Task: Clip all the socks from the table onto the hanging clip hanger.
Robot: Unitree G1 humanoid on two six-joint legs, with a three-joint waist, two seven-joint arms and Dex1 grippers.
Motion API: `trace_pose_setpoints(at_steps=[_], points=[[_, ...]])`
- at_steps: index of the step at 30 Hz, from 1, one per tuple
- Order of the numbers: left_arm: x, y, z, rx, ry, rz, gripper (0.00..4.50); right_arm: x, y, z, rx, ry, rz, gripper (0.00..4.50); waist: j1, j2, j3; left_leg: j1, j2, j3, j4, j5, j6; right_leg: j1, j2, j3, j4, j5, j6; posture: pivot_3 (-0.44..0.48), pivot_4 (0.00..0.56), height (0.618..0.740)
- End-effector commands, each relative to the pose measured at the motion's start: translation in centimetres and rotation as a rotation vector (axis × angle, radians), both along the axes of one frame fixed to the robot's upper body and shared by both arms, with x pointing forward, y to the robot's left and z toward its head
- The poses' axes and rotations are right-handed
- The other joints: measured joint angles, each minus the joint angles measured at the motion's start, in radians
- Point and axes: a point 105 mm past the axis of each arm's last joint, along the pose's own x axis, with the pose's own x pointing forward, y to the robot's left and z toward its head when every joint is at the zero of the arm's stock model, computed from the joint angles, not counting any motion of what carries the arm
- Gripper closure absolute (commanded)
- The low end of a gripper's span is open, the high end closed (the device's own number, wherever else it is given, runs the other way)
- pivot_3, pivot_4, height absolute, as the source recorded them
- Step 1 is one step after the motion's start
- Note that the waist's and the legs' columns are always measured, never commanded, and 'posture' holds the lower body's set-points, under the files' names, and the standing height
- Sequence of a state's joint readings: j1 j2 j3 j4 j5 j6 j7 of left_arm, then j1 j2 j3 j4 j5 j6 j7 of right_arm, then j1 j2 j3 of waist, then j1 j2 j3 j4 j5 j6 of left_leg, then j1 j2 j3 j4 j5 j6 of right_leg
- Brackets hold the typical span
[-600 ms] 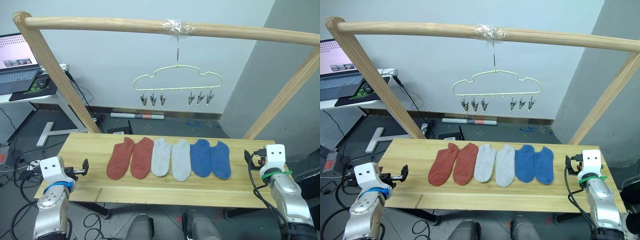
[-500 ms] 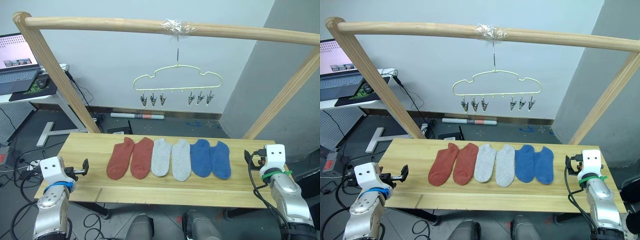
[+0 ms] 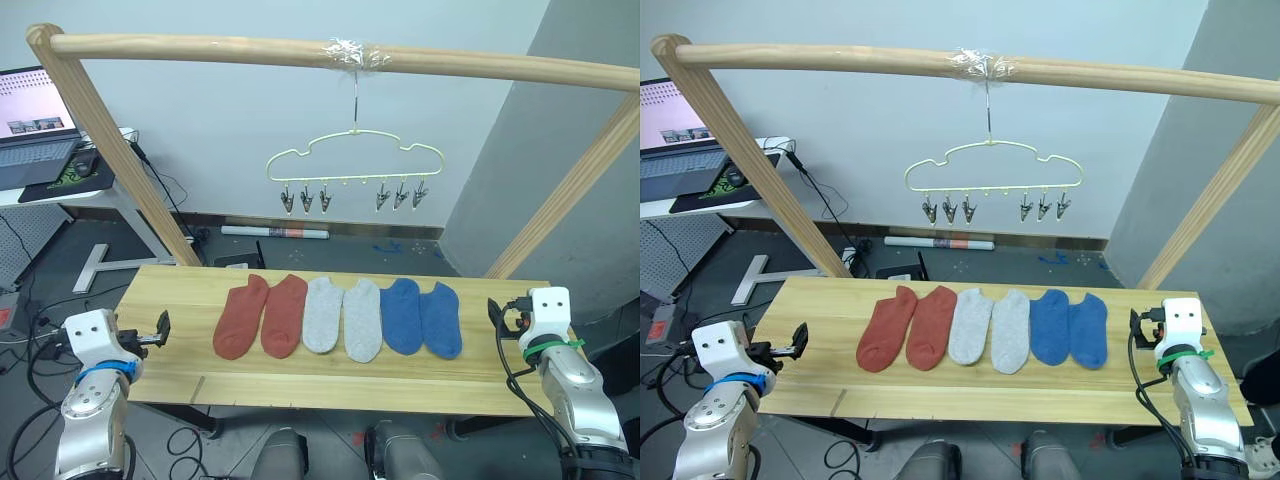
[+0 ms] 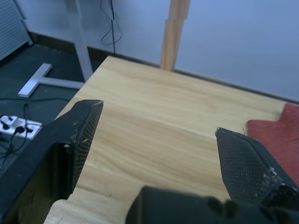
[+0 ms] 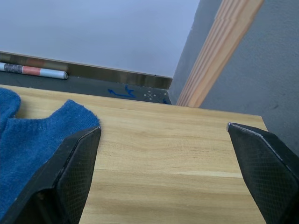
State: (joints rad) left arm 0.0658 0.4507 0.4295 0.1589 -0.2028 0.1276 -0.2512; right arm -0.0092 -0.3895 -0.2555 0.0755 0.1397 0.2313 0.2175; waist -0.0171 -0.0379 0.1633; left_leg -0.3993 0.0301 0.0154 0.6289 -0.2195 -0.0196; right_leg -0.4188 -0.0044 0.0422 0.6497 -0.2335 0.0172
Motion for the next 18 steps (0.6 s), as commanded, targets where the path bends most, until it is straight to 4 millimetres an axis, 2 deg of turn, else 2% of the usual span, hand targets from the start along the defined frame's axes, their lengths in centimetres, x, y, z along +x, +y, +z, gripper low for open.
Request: trace_pose_setpoints(at_steps=[1, 8, 11, 17, 18], points=[[0.2, -0.6, 2.9, 0.002, -0.087, -0.048, 0.05, 0.5, 0.5, 2.6, 0.007, -0.09, 0.045, 0.0, 0.0, 0.0, 0.0, 0.0, 0.0, 0.0, 0.0, 0.0, 0.0, 0.0, 0.0, 0.0, 0.0, 0.0, 0.0, 0.041, 0.151, 0.74], [1.6, -7.5, 6.7, -0.052, -0.195, -0.323, 0.05, 0.9, 4.5, 4.3, 0.025, -0.099, 0.299, 0.0, -0.001, 0.0, 0.001, 0.001, 0.0, 0.0, 0.001, 0.0, 0.0, 0.001, 0.0, 0.001, 0.0, 0.0, 0.0, 0.027, 0.16, 0.74], [2.7, -9.9, 8.1, -0.048, -0.247, -0.4, 0.61, 1.1, 6.2, 4.8, 0.018, -0.093, 0.406, 0.0, 0.0, 0.001, 0.001, 0.003, 0.0, -0.001, 0.001, 0.0, 0.0, 0.004, 0.002, 0.001, 0.0, -0.003, -0.004, 0.02, 0.163, 0.74], [5.0, -14.0, 8.8, -0.079, -0.268, -0.492, 2.46, 1.7, 9.5, 6.5, 0.003, -0.119, 0.603, 0.0, -0.001, 0.001, 0.002, 0.003, -0.001, 0.0, 0.002, 0.0, 0.0, 0.005, 0.005, 0.0, 0.0, 0.0, 0.0, 0.0, 0.165, 0.74], [5.4, -14.8, 8.8, -0.084, -0.274, -0.508, 2.46, 1.8, 10.3, 6.9, 0.007, -0.131, 0.648, 0.0, -0.002, 0.001, 0.002, 0.003, -0.001, 0.0, 0.002, 0.0, 0.0, 0.005, 0.005, 0.0, 0.0, 0.0, 0.0, -0.006, 0.166, 0.74]])
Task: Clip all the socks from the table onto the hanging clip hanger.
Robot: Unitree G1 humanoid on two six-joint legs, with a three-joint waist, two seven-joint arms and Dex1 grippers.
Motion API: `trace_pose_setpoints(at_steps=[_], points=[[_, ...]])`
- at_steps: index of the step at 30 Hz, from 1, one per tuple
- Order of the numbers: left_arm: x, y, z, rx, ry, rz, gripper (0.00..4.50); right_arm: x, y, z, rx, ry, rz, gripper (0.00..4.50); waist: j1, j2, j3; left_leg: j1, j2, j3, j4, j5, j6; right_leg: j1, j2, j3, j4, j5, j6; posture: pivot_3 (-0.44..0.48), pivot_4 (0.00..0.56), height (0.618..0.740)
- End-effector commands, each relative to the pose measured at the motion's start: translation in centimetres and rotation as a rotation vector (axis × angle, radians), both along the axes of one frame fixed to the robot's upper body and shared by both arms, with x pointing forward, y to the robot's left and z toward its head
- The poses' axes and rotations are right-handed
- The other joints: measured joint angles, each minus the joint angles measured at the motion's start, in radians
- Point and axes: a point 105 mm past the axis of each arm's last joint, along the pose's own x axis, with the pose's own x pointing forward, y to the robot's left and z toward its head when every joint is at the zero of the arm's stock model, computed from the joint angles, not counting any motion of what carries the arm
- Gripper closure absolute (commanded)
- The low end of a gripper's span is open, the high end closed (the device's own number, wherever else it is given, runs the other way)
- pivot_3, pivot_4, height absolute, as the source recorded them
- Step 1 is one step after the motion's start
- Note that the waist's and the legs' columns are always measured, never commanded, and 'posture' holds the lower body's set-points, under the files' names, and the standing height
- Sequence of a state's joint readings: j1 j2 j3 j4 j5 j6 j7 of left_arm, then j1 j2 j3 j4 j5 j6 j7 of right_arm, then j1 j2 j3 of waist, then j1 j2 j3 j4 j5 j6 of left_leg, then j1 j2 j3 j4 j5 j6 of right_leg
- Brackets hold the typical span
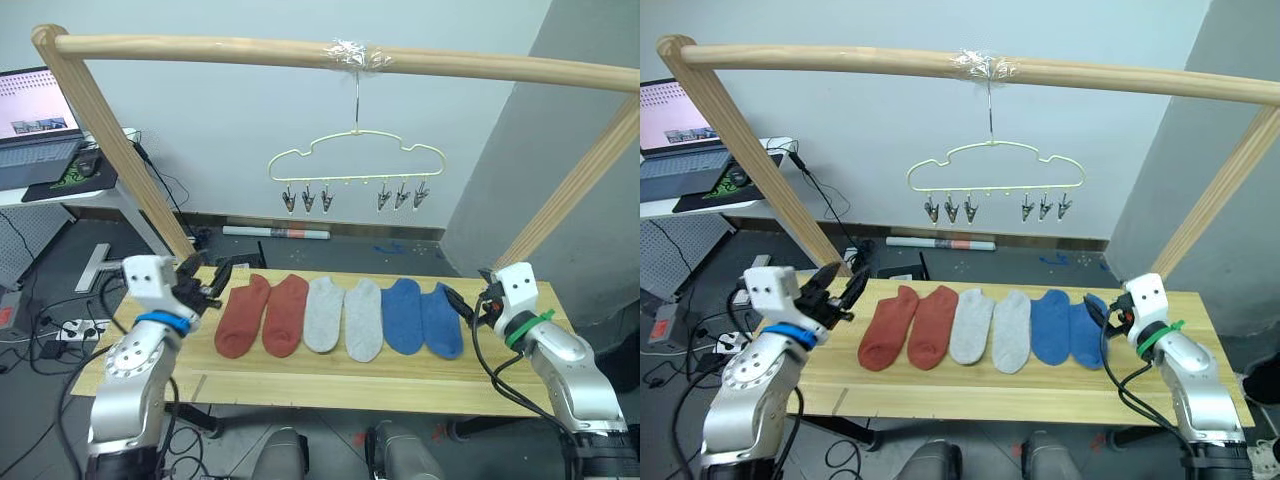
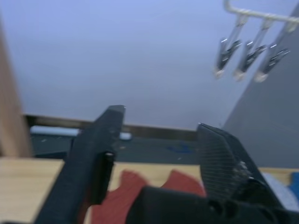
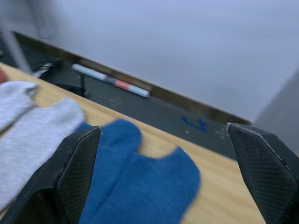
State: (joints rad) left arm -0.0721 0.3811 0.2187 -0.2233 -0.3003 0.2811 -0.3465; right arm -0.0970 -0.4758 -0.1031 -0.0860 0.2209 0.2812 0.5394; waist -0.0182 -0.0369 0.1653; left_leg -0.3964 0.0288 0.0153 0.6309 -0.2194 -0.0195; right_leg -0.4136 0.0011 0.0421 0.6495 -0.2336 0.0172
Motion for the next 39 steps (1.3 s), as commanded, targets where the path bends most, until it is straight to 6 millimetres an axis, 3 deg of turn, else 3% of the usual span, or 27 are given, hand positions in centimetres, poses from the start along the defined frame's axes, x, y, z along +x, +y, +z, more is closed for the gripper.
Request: trace_pose_setpoints(at_steps=[1, 6, 9, 14, 26, 39], points=[[1.0, -2.6, 0.7, 0.007, -0.036, -0.055, 2.46, 0.3, 2.7, 2.7, 0.006, -0.085, 0.152, 0.0, -0.003, 0.0, 0.0, 0.0, 0.0, 0.0, 0.0, 0.0, 0.0, 0.0, 0.0, 0.0, 0.0, 0.0, 0.0, -0.006, 0.166, 0.74], [1.8, -3.7, 0.7, 0.004, -0.046, -0.07, 2.46, 0.6, 4.4, 3.7, 0.023, -0.109, 0.225, 0.0, -0.009, 0.0, 0.0, -0.001, 0.0, -0.001, 0.0, 0.0, 0.0, 0.0, 0.001, 0.0, 0.0, 0.0, 0.0, -0.02, 0.169, 0.74], [3.3, -4.9, 0.9, -0.013, -0.071, -0.053, 2.46, 0.6, 7.4, 5.8, 0.042, -0.164, 0.345, 0.0, -0.01, 0.001, 0.003, -0.002, 0.0, -0.003, 0.0, 0.0, 0.0, 0.0, 0.001, 0.0, 0.0, 0.0, 0.0, -0.024, 0.17, 0.74], [5.1, -5.6, 1.6, -0.017, -0.122, 0.007, 2.46, 0.5, 10.1, 7.4, 0.067, -0.199, 0.455, 0.0, -0.011, 0.001, 0.003, -0.001, 0.0, -0.005, 0.003, 0.0, 0.0, 0.003, 0.006, 0.0, 0.0, 0.0, 0.001, -0.032, 0.17, 0.74], [7.8, -7.8, 3.0, -0.075, -0.169, -0.022, 2.46, 0.8, 12.2, 9.6, 0.084, -0.231, 0.538, 0.0, -0.013, 0.0, 0.004, -0.003, 0.0, -0.006, 0.004, 0.0, 0.0, 0.003, 0.006, 0.0, -0.001, 0.001, 0.001, -0.054, 0.175, 0.74], [9.2, -7.5, 3.8, -0.086, -0.196, -0.001, 2.46, 1.1, 12.4, 10.7, 0.093, -0.246, 0.54, 0.0, -0.014, 0.0, 0.005, -0.003, 0.0, -0.006, 0.003, 0.0, 0.0, 0.002, 0.006, -0.001, -0.001, 0.001, 0.001, -0.068, 0.179, 0.74]])
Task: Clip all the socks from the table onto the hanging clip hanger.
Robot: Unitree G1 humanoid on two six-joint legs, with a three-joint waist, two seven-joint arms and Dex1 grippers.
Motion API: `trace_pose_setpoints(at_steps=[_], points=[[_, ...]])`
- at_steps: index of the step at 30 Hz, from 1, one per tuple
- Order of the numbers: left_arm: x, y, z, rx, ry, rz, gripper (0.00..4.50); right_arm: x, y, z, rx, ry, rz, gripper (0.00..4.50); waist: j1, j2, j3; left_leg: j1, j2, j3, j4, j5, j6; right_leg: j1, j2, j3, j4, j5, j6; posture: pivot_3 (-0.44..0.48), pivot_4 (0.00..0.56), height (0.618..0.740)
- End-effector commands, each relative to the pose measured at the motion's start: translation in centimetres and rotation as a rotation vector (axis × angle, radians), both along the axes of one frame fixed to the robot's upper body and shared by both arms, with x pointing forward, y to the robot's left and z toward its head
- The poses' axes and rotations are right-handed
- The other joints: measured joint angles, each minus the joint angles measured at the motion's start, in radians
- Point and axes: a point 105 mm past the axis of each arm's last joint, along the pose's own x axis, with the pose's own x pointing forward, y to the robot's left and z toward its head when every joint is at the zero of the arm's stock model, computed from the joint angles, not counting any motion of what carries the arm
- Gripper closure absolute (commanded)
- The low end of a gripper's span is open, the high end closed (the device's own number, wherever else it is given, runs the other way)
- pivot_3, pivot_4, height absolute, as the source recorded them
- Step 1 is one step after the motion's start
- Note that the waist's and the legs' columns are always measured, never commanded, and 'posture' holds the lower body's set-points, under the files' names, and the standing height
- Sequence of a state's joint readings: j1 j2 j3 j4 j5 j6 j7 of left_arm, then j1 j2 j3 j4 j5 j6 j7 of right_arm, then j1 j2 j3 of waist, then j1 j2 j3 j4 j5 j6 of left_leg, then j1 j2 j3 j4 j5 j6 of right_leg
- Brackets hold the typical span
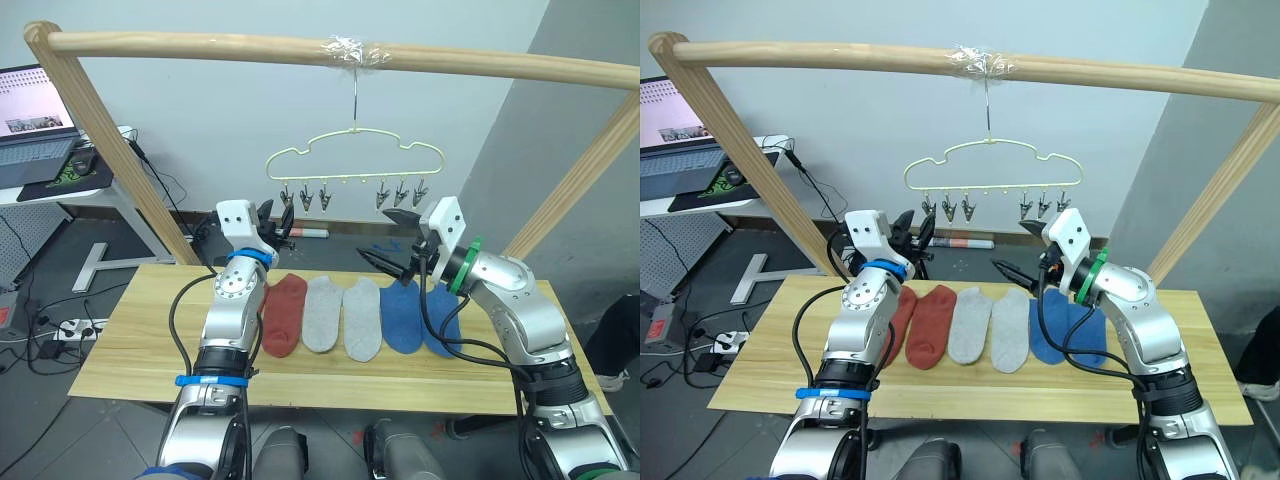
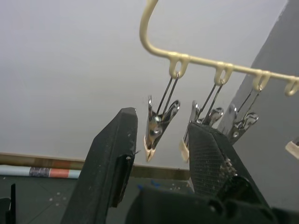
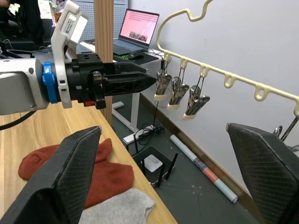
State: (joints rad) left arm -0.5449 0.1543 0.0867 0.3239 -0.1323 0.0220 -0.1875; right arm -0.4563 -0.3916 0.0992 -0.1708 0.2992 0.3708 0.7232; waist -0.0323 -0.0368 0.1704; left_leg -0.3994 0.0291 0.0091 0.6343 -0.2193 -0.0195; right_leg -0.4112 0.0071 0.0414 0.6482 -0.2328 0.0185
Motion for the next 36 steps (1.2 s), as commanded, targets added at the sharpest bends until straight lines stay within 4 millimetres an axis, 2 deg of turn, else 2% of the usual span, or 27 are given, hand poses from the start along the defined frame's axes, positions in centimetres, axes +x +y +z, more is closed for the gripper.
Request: trace_pose_setpoints(at_steps=[1, 16, 30, 36], points=[[0.3, -0.1, 1.8, 0.005, -0.072, -0.005, 2.46, -0.1, 0.1, 1.8, 0.029, -0.045, 0.014, 0.0, 0.0, 0.0, 0.001, 0.0, 0.0, 0.0, 0.0, 0.0, 0.0, 0.0, 0.0, 0.0, 0.0, 0.0, 0.0, -0.072, 0.183, 0.74], [2.2, -0.5, 2.9, -0.005, -0.102, 0.0, 2.46, 0.0, 0.3, 2.7, 0.036, -0.057, 0.013, 0.0, -0.003, -0.001, 0.006, -0.001, 0.0, 0.0, -0.001, 0.0, 0.0, -0.001, 0.0, 0.0, -0.001, 0.0, 0.0, -0.09, 0.191, 0.74], [2.6, -0.2, 2.7, 0.004, -0.105, 0.011, 2.46, 0.1, 0.2, 3.3, 0.043, -0.067, 0.001, 0.0, -0.006, -0.001, 0.021, -0.001, 0.0, 0.0, -0.001, 0.0, 0.0, -0.001, 0.0, 0.0, -0.001, 0.0, 0.0, -0.097, 0.209, 0.74], [2.8, -0.4, 2.8, -0.002, -0.103, 0.009, 2.46, 0.3, -0.5, 3.3, 0.043, -0.059, -0.026, 0.0, -0.007, -0.001, 0.03, -0.002, 0.0, 0.0, -0.001, 0.0, 0.0, -0.002, 0.0, 0.0, -0.001, 0.0, 0.0, -0.099, 0.214, 0.74]])
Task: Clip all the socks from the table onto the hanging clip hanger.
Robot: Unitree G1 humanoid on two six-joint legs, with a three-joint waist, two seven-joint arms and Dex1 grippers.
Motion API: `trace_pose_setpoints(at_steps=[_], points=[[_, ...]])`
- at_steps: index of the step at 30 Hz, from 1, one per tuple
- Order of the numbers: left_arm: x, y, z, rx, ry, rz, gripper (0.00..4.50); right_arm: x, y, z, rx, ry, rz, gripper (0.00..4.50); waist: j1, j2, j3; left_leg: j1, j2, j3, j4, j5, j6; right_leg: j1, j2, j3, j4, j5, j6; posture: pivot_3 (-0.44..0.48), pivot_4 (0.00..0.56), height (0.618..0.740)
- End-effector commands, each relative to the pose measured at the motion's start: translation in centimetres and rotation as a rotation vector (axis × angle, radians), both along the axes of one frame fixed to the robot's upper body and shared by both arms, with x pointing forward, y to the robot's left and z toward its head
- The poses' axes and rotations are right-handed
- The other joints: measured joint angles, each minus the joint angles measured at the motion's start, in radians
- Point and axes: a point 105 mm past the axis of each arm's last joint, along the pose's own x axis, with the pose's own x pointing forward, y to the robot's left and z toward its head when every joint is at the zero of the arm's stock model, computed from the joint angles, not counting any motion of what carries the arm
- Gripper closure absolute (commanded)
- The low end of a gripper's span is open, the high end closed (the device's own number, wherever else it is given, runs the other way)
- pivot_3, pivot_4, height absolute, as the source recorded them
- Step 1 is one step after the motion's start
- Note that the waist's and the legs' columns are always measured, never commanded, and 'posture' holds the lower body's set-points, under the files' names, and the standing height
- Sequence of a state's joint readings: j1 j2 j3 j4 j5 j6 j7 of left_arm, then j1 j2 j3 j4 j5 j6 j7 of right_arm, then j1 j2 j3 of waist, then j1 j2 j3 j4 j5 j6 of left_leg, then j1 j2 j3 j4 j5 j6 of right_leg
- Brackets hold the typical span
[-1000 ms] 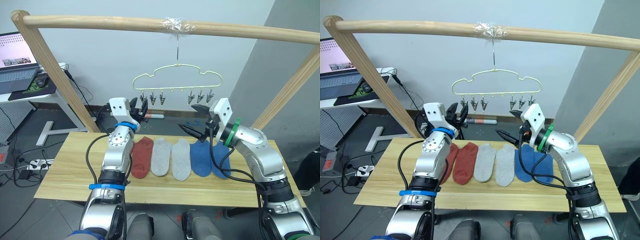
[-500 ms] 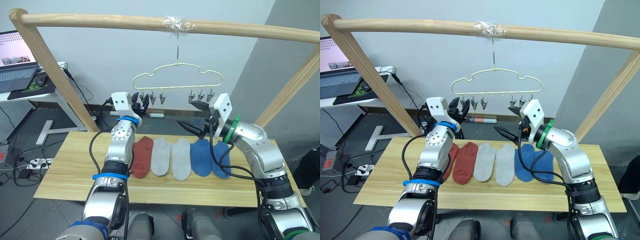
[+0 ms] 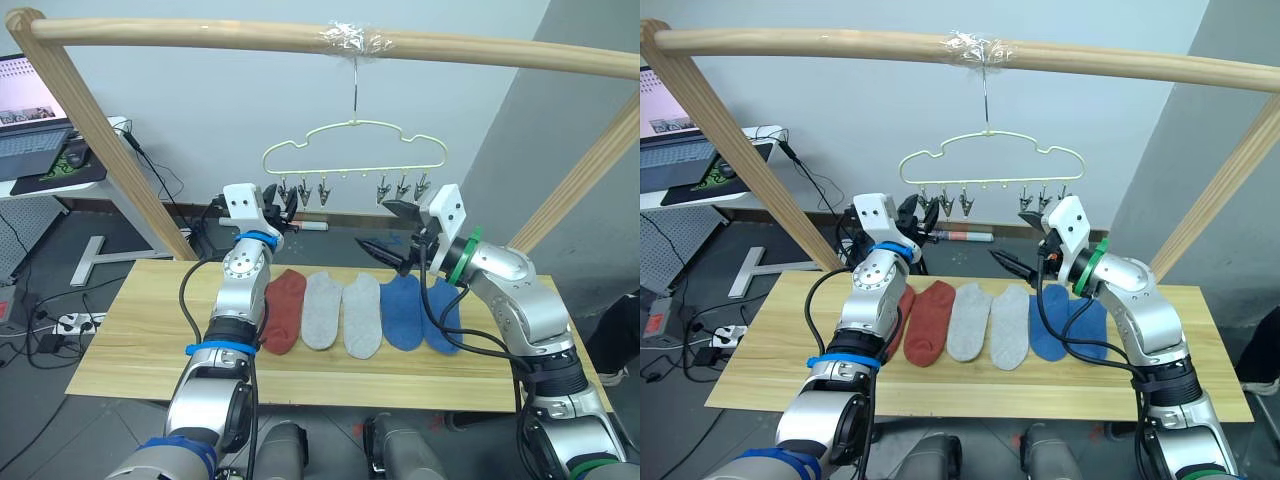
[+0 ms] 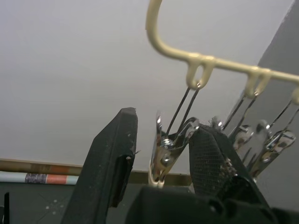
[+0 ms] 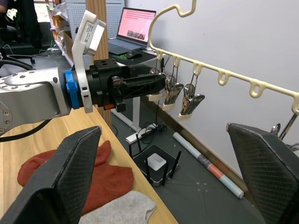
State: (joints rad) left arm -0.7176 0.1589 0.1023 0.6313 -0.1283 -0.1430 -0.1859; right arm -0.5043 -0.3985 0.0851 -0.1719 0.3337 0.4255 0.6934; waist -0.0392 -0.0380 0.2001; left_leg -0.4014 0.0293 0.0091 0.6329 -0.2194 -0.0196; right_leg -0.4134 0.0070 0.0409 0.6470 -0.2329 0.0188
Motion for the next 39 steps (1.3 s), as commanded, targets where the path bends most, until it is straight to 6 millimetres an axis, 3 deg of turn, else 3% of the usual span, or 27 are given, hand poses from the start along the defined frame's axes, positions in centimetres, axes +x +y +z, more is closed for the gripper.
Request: trace_pose_setpoints(at_steps=[1, 4, 8, 10, 36, 39], points=[[0.1, -0.1, 2.2, 0.0, -0.078, -0.003, 2.46, -0.2, -0.4, 2.0, 0.023, -0.063, -0.012, 0.0, 0.0, 0.0, 0.0, -0.001, 0.0, 0.0, 0.0, 0.0, 0.0, -0.001, 0.0, 0.0, 0.0, 0.0, 0.0, -0.102, 0.215, 0.74], [0.0, -0.3, 2.3, -0.007, -0.087, -0.014, 2.83, -0.2, -0.5, 2.0, 0.024, -0.064, -0.016, 0.0, -0.001, 0.0, 0.001, -0.001, 0.0, 0.0, -0.001, 0.0, 0.0, -0.002, 0.0, 0.0, 0.0, 0.0, 0.0, -0.104, 0.215, 0.74], [0.0, -0.4, 3.0, -0.022, -0.11, -0.025, 3.94, -0.2, -0.6, 2.1, 0.029, -0.058, -0.023, 0.0, -0.003, 0.0, 0.001, -0.001, 0.0, 0.0, -0.002, 0.0, 0.0, -0.002, 0.0, 0.0, 0.0, 0.0, 0.0, -0.105, 0.217, 0.74], [0.1, -0.4, 3.4, -0.028, -0.116, -0.029, 4.25, -0.1, -0.7, 2.1, 0.031, -0.056, -0.028, 0.0, -0.003, 0.0, 0.003, -0.001, 0.0, 0.0, -0.002, 0.0, 0.0, -0.002, 0.0, 0.0, 0.0, 0.0, 0.0, -0.106, 0.219, 0.74], [-0.5, -0.4, 2.8, 0.015, -0.11, -0.034, 4.25, 0.2, -0.9, 1.3, 0.001, -0.032, -0.051, 0.0, -0.012, 0.0, 0.007, -0.007, 0.0, 0.0, -0.002, 0.0, 0.0, -0.008, 0.0, 0.0, 0.0, 0.0, 0.0, -0.087, 0.224, 0.74], [-0.6, -0.3, 2.8, 0.014, -0.11, -0.028, 4.25, 0.3, -1.7, 0.6, -0.013, -0.012, -0.08, 0.0, -0.012, 0.0, 0.007, -0.007, 0.0, 0.0, -0.003, 0.0, 0.0, -0.008, 0.0, 0.0, 0.0, 0.0, 0.0, -0.087, 0.222, 0.74]])
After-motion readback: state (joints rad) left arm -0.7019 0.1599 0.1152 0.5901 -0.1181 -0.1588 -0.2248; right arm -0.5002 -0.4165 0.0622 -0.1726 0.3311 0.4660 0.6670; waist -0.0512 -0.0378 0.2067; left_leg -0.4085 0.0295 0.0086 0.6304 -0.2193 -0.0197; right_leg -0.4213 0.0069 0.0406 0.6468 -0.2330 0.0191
